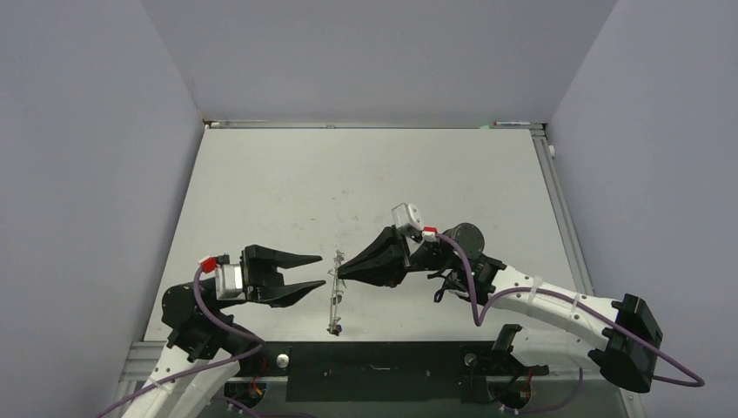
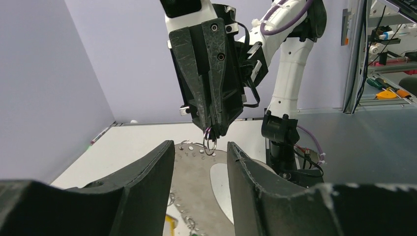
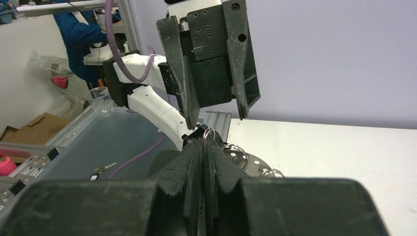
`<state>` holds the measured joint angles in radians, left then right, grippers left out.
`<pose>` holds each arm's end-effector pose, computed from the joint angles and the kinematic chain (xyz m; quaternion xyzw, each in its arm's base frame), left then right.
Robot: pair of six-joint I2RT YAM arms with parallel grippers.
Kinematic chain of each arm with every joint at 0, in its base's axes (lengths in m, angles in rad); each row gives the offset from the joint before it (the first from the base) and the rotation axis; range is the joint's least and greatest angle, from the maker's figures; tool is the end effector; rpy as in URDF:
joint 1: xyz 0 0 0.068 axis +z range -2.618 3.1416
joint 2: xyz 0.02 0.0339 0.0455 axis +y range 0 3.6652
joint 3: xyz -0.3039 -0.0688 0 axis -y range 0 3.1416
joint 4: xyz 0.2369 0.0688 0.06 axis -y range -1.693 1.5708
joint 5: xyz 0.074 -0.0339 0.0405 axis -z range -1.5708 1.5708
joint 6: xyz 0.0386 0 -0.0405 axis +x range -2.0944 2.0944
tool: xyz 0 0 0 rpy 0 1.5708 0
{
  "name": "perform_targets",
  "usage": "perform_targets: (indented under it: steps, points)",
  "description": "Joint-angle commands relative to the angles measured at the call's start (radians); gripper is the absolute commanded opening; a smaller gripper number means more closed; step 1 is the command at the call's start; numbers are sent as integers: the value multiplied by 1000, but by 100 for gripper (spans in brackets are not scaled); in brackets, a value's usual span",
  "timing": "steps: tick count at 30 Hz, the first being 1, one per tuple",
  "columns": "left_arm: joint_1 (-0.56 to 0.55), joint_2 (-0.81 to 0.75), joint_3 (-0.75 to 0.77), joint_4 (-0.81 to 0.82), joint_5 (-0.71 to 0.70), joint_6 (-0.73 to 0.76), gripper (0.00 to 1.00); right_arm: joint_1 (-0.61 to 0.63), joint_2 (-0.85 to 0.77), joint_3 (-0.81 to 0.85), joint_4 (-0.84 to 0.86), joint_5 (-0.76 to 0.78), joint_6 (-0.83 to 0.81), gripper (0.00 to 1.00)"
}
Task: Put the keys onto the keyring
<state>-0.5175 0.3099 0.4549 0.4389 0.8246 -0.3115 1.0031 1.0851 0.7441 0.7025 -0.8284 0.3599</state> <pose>0.0207 -0.0444 0.3550 0.3957 0.3954 -0.4987 0.6621 0.0917 0.1966 0.3950 -0.4786 0.3891 0.6521 0.4408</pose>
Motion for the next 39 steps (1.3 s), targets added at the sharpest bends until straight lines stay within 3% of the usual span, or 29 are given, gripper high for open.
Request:
perform_targets:
  steps: [1,22,25,29,39]
  points:
    - [-7,3,-2,29,24,-15,39,17,10,52,101,15,-26,5]
    - [-7,19,-7,-9,58,-12,26,51,44,81,122,51,-42,5]
    - [-7,19,-7,-11,60,-12,19,51,47,85,124,51,-42,5]
    - [-8,18,-6,-17,57,-9,0,58,56,90,131,49,-40,5]
    - [-9,19,43,-197,-68,114,0,61,73,103,44,93,-75,5]
